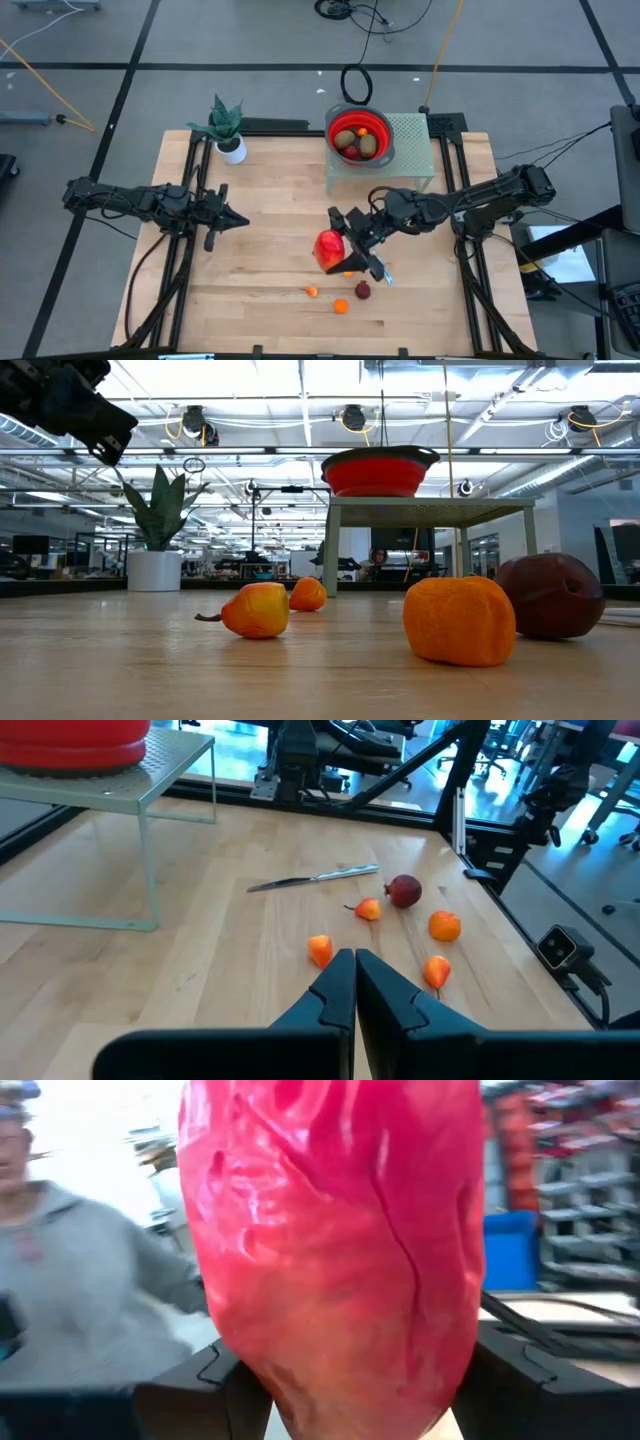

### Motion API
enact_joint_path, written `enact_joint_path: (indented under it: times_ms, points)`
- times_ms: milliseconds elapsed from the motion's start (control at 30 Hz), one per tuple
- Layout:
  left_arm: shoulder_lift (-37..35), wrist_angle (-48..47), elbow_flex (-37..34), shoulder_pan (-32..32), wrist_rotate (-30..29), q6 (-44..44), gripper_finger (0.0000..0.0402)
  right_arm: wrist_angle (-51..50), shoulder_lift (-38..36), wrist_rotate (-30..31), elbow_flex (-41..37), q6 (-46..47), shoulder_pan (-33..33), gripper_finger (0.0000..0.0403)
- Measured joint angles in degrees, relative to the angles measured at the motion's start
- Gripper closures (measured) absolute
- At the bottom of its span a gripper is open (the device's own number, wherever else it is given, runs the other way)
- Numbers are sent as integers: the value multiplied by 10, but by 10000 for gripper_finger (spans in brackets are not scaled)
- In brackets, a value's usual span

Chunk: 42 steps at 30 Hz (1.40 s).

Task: Pick & Place Fruit
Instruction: Put the orange mango into the red basket on the shelf

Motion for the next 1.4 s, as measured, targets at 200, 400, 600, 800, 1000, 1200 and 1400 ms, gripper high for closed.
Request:
enact_joint_path:
  times_ms: [200, 400, 600, 800, 1000, 1200, 1400]
  points:
    - [0, 0, 0, 0, 0, 8, 392, 54, 0, -72, 0, -12, 1, 171]
    - [0, -1, 0, 0, 0, 9, 392, 119, 0, -140, 0, -23, 1, 173]
    - [0, -1, 0, 0, 0, 9, 392, 143, 0, -166, 0, -43, 2, 171]
    - [0, -3, 0, 0, 0, 9, 392, 140, 0, -160, 0, -43, 2, 172]
    - [0, -6, 0, 0, 0, 9, 392, 127, 0, -36, 0, 22, 1, 171]
    - [0, -6, 0, 0, 0, 9, 392, 101, 0, 104, 0, 157, 0, 171]
    - [0, -5, 0, 0, 0, 7, 392, 109, 0, 185, 0, 223, 0, 166]
